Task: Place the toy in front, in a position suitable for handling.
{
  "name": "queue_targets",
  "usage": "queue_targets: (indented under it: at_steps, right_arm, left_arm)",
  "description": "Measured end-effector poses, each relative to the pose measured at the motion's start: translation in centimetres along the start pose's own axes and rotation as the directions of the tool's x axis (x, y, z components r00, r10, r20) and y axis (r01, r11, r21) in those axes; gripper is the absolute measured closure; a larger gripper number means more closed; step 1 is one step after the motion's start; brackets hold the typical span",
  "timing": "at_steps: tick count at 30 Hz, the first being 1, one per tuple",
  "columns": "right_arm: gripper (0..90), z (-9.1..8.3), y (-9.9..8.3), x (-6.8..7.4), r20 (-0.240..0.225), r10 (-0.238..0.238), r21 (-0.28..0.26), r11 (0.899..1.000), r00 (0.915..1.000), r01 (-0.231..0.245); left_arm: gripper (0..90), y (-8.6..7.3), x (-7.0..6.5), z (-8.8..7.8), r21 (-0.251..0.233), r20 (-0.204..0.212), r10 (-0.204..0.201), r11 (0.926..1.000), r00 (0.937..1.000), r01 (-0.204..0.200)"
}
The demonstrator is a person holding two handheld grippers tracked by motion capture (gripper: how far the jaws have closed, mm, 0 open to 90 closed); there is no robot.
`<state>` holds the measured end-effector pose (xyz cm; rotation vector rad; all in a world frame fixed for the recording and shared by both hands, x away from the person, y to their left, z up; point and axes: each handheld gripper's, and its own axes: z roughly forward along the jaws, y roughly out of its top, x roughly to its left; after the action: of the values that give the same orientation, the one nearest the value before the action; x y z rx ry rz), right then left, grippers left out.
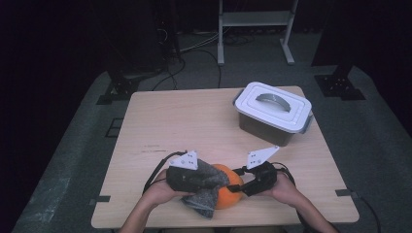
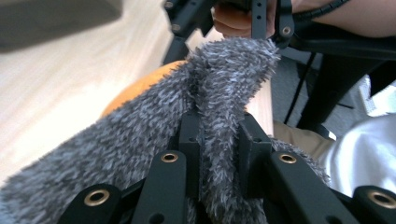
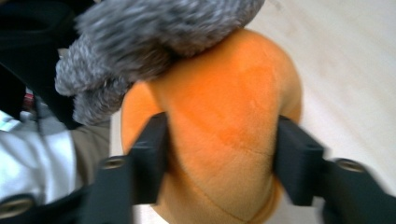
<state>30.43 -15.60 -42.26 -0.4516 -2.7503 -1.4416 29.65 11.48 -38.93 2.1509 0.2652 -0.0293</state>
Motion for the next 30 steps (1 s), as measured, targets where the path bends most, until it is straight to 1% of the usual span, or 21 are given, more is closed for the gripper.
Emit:
queue_targets:
  at_steps: [2,4,6,7,8,9,11,14,17,20,21,23,25,26,29,30]
  right_arm:
    - [50.7,-0.3,0.3,0.1,0.028,-0.030,-0.009,1.000,0.9992,0.030]
    - [52.0,-0.4,0.7,0.2,0.060,-0.053,-0.024,0.998,0.9968,0.055]
    - [52.1,-0.6,1.2,0.2,0.087,-0.095,-0.036,0.995,0.9917,0.098]
    - [52.1,-0.6,1.4,0.3,0.096,-0.115,-0.032,0.992,0.9887,0.119]
    - [51.9,-0.5,1.6,0.3,0.101,-0.133,-0.031,0.990,0.9860,0.137]
    - [51.8,-0.5,1.8,0.4,0.097,-0.140,-0.029,0.989,0.9854,0.144]
    - [51.7,-0.2,1.8,0.5,0.094,-0.176,-0.017,0.984,0.9799,0.178]
    - [51.8,-0.2,1.3,0.5,0.087,-0.194,-0.005,0.981,0.9770,0.196]
    - [51.6,-0.7,0.4,0.2,0.084,-0.188,0.008,0.982,0.9787,0.187]
    - [49.5,-1.1,-0.5,0.0,0.072,-0.165,0.016,0.986,0.9837,0.164]
    - [46.8,-1.2,-0.7,0.0,0.068,-0.154,0.019,0.988,0.9856,0.154]
    - [37.6,-1.2,-0.8,-0.1,0.057,-0.124,0.021,0.992,0.9906,0.123]
    - [30.2,-1.3,-0.6,-0.1,0.056,-0.100,0.031,0.995,0.9934,0.098]
    - [27.9,-1.3,-0.4,-0.2,0.049,-0.082,0.034,0.996,0.9954,0.080]
    - [24.3,-1.8,-0.2,-0.6,0.026,-0.024,-0.015,1.000,0.9994,0.024]
    - [23.5,-1.9,-0.2,-0.8,0.022,-0.010,-0.023,1.000,0.9997,0.011]
  left_arm:
    - [75.0,0.6,0.2,-0.4,-0.012,-0.018,0.007,0.9999,0.9998,-0.007]
    - [75.0,1.3,0.5,-0.9,-0.025,-0.040,0.013,0.9996,0.9991,-0.014]
    - [75.0,1.9,0.8,-1.4,-0.040,-0.064,0.016,0.9990,0.9978,-0.018]
    - [75.0,2.1,1.0,-1.5,-0.042,-0.069,0.014,0.9990,0.9975,-0.017]
    - [74.9,2.3,1.1,-1.5,-0.044,-0.070,0.015,0.9989,0.9974,-0.018]
    - [74.9,2.3,1.2,-1.5,-0.049,-0.068,0.013,0.9987,0.9976,-0.016]
    - [75.0,2.1,1.3,-1.2,-0.035,-0.055,0.008,0.9993,0.9984,-0.010]
    - [75.0,1.2,1.6,-0.9,-0.029,-0.047,-0.016,0.9995,0.9988,0.014]
    - [74.9,0.3,1.8,-1.1,-0.005,-0.067,-0.028,0.9996,0.9974,0.028]
    - [74.4,-0.8,2.1,-1.4,0.013,-0.068,-0.049,0.9986,0.9964,0.050]
    - [74.4,-1.1,2.1,-1.4,0.016,-0.065,-0.055,0.9983,0.9964,0.056]
    - [74.4,-1.5,2.0,-1.2,0.010,-0.052,-0.063,0.9979,0.9966,0.064]
    - [74.5,-1.6,1.7,-1.0,0.012,-0.046,-0.057,0.9983,0.9973,0.057]
    - [74.5,-1.6,1.6,-1.0,0.015,-0.041,-0.054,0.9984,0.9977,0.054]
    - [74.5,-1.6,1.3,-0.9,0.021,-0.022,-0.046,0.9987,0.9987,0.047]
    - [74.5,-1.6,1.1,-0.9,0.026,-0.016,-0.041,0.9988,0.9990,0.042]
